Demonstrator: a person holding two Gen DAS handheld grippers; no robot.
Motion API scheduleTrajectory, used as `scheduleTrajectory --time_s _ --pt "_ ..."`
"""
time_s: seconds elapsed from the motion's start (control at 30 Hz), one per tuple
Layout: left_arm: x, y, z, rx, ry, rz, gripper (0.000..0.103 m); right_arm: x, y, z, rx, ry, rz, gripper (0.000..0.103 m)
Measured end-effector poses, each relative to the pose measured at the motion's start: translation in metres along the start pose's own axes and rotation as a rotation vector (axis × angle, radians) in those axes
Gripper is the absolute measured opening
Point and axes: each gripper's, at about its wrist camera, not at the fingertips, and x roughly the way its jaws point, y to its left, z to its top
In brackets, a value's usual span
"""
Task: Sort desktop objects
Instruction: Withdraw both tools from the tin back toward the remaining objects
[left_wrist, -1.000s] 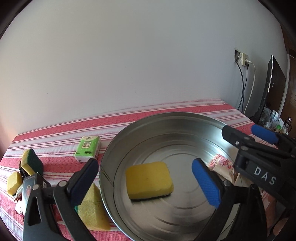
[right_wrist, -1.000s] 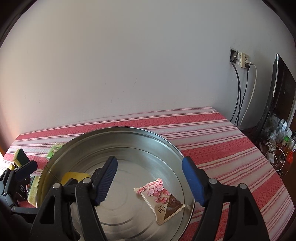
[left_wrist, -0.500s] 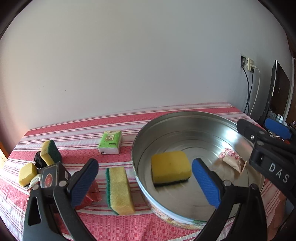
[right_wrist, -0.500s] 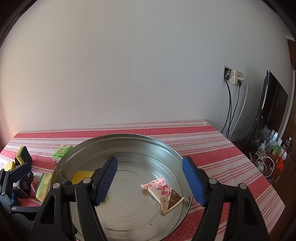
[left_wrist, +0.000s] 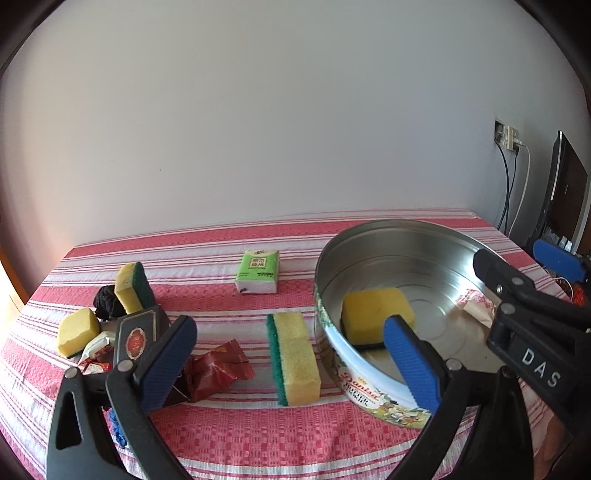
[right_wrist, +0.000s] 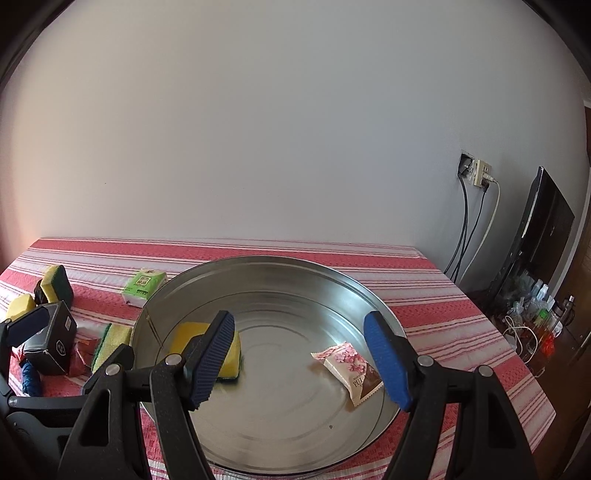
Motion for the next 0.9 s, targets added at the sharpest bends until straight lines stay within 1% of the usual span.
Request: scheduleTrajectory --time_s 0.27,0.63,0.9 --pt "-0.004 0.023 -0.005 -0.025 0.005 0.02 0.102 -0.007 0.025 -0.001 -0.037 0.001 0.019 0.075" --pt "-0.008 0.059 -0.009 -0.072 0.015 0.053 0.102 -0.014 0.055 0.0 -0.066 -0.002 0.076 0.075" --pt "-0.012 0.085 -0.016 -0.085 0.028 0.084 0.102 -0.018 0.07 -0.003 -0.057 0.012 0.141 0.075"
